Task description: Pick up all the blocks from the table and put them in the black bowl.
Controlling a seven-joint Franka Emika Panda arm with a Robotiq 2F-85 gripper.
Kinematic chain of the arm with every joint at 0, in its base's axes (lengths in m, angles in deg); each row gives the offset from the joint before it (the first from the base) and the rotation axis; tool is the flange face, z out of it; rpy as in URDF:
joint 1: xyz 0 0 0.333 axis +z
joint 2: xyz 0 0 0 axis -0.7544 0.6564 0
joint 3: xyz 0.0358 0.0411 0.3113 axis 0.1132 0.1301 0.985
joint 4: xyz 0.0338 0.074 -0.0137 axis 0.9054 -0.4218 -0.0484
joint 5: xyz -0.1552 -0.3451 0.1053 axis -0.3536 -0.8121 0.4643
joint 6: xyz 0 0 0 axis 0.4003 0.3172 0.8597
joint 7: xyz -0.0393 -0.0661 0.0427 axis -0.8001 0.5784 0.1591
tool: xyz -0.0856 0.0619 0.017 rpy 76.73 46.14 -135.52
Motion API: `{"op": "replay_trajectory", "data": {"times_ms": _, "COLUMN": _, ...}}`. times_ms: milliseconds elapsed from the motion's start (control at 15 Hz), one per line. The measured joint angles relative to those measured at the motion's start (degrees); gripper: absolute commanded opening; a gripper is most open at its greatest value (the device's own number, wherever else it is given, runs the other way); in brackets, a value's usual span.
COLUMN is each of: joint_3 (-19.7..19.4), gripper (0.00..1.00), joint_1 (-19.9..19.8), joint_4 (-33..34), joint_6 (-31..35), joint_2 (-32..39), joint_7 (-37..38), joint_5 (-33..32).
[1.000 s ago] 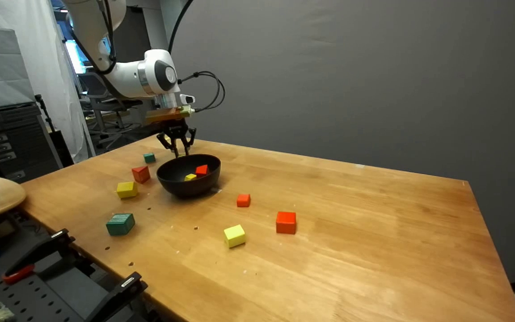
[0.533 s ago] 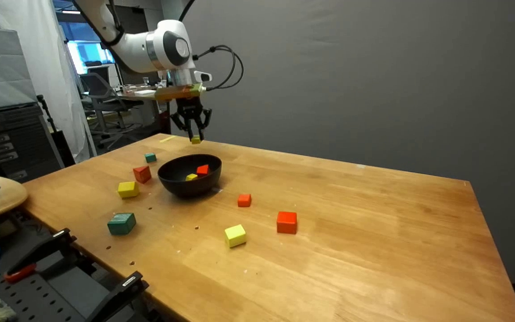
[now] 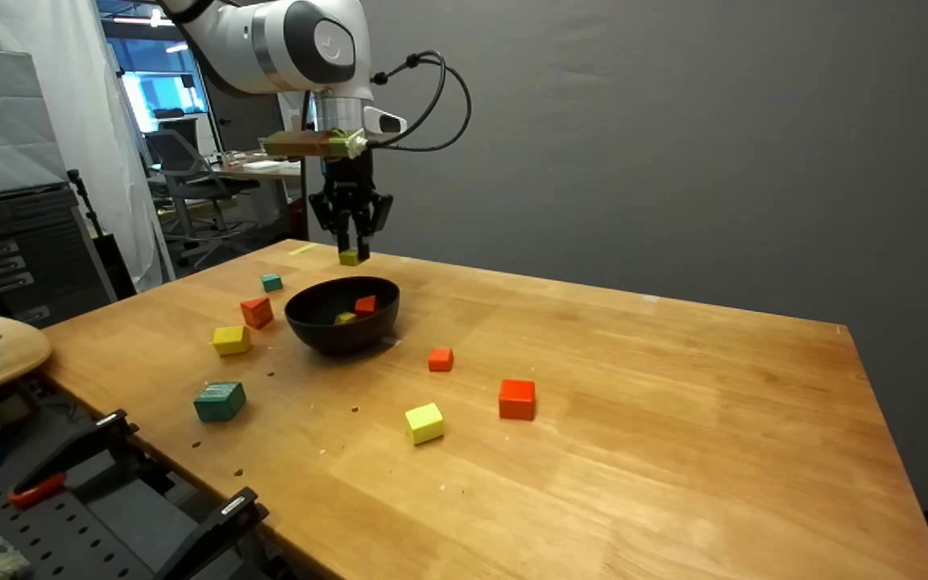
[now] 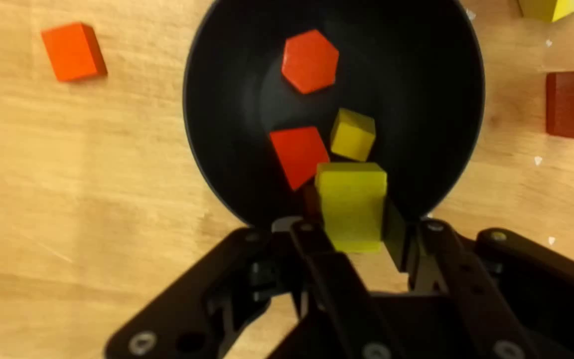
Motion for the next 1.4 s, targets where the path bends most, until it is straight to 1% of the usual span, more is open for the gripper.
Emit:
{"op": "replay_trajectory", "data": {"times_ms": 67, "joint_3": -0.27, "gripper": 0.59, "joint_1": -0.11, "joint_4": -1.86, "joint_6": 0.13, "joint_2": -1.17, "joint_7": 0.61, "joint_5": 0.06}}
{"op": "replay_trajectory", "data": {"times_ms": 200, "joint_3": -0.41, "gripper": 0.73, "joint_1": -0.1, "joint_4": -4.82, "joint_6": 0.98, "joint_2": -2.99, "joint_7": 1.79, "joint_5": 0.06}}
{"op": "replay_trajectory", "data": {"times_ms": 267, "joint_3": -0.3, "gripper": 0.82, "joint_1": -0.09, "joint_4": -5.93, "joint_6": 1.5, "joint_2": -3.81, "joint_7": 2.0, "joint_5": 0.14}}
{"op": "replay_trajectory", "data": {"times_ms": 400, "joint_3": 0.33, "gripper": 0.98, "joint_1": -0.08, "joint_4": -7.33, "joint_6": 2.07, "joint_2": -5.55, "joint_7": 1.54, "joint_5": 1.67}}
{"op": "replay_trajectory", "data": {"times_ms": 467, "joint_3": 0.83, "gripper": 1.0, "joint_1": -0.06, "joint_4": -7.69, "joint_6": 2.22, "joint_2": -6.59, "joint_7": 1.0, "joint_5": 2.25}}
{"op": "replay_trajectory", "data": {"times_ms": 600, "joint_3": 1.99, "gripper": 1.0, "joint_1": 0.34, "joint_4": -7.8, "joint_6": 2.52, "joint_2": -8.89, "joint_7": -0.02, "joint_5": 2.37}}
{"op": "replay_trajectory", "data": {"times_ms": 800, "joint_3": 4.2, "gripper": 1.0, "joint_1": 2.43, "joint_4": -7.23, "joint_6": 4.43, "joint_2": -11.83, "joint_7": -1.76, "joint_5": 2.3}}
{"op": "replay_trajectory", "data": {"times_ms": 1000, "joint_3": 6.59, "gripper": 1.0, "joint_1": 5.32, "joint_4": -5.28, "joint_6": 6.39, "joint_2": -11.84, "joint_7": -3.18, "joint_5": 2.02}}
{"op": "replay_trajectory", "data": {"times_ms": 1133, "joint_3": 6.96, "gripper": 1.0, "joint_1": 6.22, "joint_4": -4.66, "joint_6": 6.55, "joint_2": -11.41, "joint_7": -3.35, "joint_5": 1.91}}
{"op": "replay_trajectory", "data": {"times_ms": 1400, "joint_3": 6.71, "gripper": 1.0, "joint_1": 5.99, "joint_4": -4.81, "joint_6": 6.92, "joint_2": -11.06, "joint_7": -3.64, "joint_5": 1.89}}
